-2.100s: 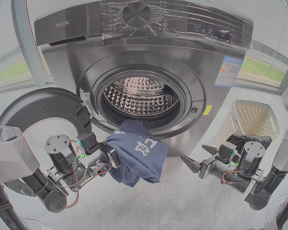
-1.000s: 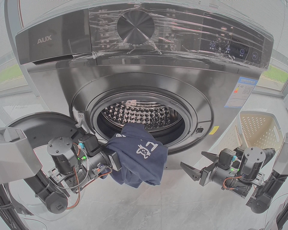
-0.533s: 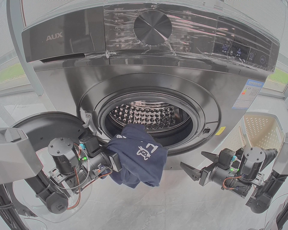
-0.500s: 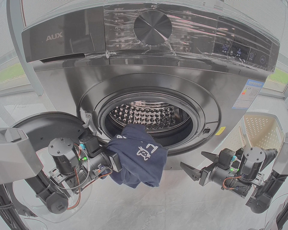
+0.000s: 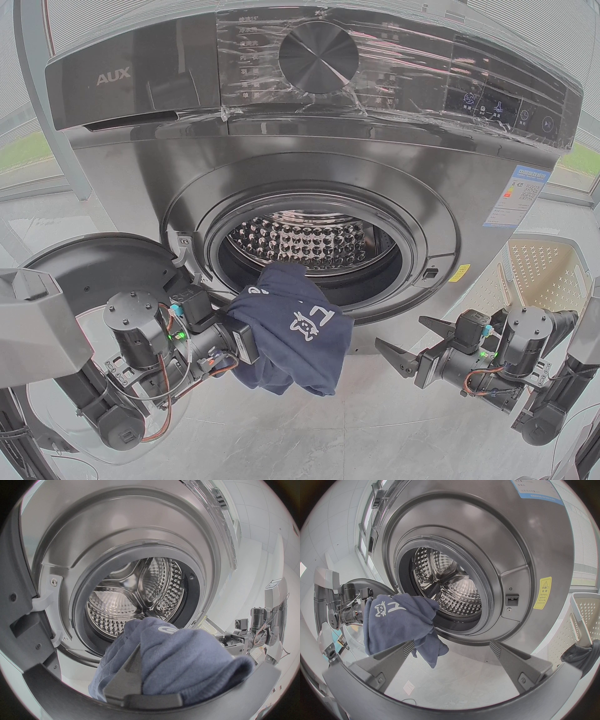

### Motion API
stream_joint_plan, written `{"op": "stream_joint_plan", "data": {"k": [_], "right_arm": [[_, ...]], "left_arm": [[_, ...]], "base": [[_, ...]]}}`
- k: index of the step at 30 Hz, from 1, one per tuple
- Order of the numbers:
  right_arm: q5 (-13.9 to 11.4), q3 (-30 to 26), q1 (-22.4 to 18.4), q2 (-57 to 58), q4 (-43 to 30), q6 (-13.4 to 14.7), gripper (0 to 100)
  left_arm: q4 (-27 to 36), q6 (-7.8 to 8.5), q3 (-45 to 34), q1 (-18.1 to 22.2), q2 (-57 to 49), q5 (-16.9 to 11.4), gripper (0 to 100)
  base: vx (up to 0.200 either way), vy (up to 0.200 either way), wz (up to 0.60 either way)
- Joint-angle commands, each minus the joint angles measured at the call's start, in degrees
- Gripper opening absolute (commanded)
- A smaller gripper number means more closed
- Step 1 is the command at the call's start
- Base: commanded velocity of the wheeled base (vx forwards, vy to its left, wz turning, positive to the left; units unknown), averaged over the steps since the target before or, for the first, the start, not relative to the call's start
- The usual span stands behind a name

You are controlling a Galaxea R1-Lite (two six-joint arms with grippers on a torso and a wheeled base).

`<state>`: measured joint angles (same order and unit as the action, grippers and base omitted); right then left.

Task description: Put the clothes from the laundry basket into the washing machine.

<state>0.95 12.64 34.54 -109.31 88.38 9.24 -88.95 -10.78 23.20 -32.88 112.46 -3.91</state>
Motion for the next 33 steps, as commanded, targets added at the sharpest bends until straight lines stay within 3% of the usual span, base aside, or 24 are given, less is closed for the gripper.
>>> {"op": "stream_joint_plan", "data": {"k": [1,5,11,26,30,33], "right_arm": [[0.02,-0.07,0.09,0.24,0.04,-0.01,100],[0.02,0.01,0.09,0.33,0.04,-0.01,100],[0.02,0.10,0.18,0.15,0.04,-0.01,100],[0.19,0.37,1.24,0.68,0.04,0.16,100],[0.28,-0.07,1.59,2.53,0.04,-0.01,100],[0.46,-0.07,2.29,2.61,0.04,-0.01,100]], "left_arm": [[-0.43,-0.03,-0.17,-1.58,0.57,1.54,0],[-0.52,-0.12,0.09,-1.93,1.10,2.77,0],[-0.52,-0.12,0.09,-2.01,1.18,2.86,0],[-0.69,-0.39,-1.40,-4.83,0.31,2.59,0],[-0.25,1.64,6.33,-4.39,4.44,2.24,0],[-0.43,5.15,11.43,-4.21,10.41,1.89,0]], "base": [[0.000,0.000,0.00],[0.000,0.000,0.00],[0.200,0.000,0.00],[0.000,0.000,0.00],[0.000,0.000,0.00],[0.000,0.000,0.00]]}}
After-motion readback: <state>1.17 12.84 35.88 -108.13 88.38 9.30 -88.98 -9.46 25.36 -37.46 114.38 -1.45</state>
